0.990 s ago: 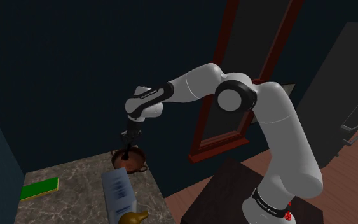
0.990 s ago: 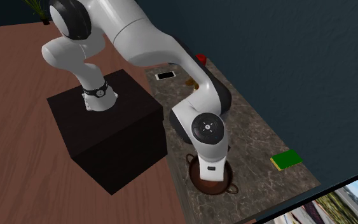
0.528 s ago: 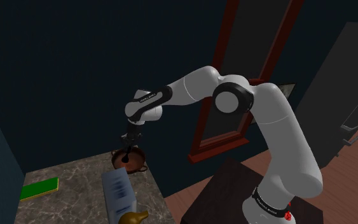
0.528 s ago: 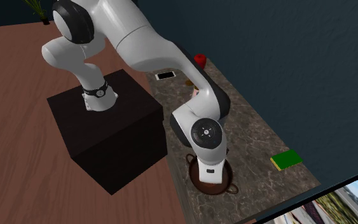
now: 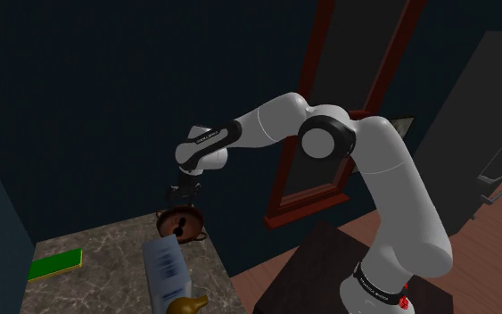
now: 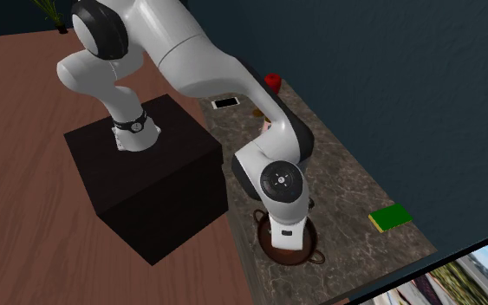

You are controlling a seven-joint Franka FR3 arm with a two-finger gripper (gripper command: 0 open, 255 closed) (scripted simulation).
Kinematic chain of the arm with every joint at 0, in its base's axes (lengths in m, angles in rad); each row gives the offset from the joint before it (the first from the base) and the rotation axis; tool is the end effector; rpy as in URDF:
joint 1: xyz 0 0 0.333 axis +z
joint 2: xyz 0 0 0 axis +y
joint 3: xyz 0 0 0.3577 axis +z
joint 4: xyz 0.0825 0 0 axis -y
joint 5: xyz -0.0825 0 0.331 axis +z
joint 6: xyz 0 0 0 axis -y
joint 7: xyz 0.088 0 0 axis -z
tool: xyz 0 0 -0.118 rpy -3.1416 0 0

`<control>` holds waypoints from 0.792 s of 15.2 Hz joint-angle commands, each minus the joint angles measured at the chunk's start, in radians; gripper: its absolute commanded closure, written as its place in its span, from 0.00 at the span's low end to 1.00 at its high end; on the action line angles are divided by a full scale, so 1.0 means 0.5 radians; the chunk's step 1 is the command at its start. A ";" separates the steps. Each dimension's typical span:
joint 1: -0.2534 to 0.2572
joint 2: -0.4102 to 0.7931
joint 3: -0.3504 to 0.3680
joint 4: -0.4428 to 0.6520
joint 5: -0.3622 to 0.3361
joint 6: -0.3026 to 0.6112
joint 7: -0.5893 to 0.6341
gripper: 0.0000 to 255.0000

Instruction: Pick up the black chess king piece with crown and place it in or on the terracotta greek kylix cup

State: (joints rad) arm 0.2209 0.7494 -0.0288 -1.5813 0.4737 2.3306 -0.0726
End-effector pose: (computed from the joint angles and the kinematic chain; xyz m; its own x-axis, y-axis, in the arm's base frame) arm 0.6750 0.1467 0.2544 0.9983 -0.0523 -0.0259 -0.0578 -0.9470 -0.3159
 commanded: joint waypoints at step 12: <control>-0.027 -0.173 -0.035 -0.034 -0.037 -0.148 0.018 0.00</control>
State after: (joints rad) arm 0.2077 0.6629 -0.0461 -1.5982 0.4554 2.2567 -0.0637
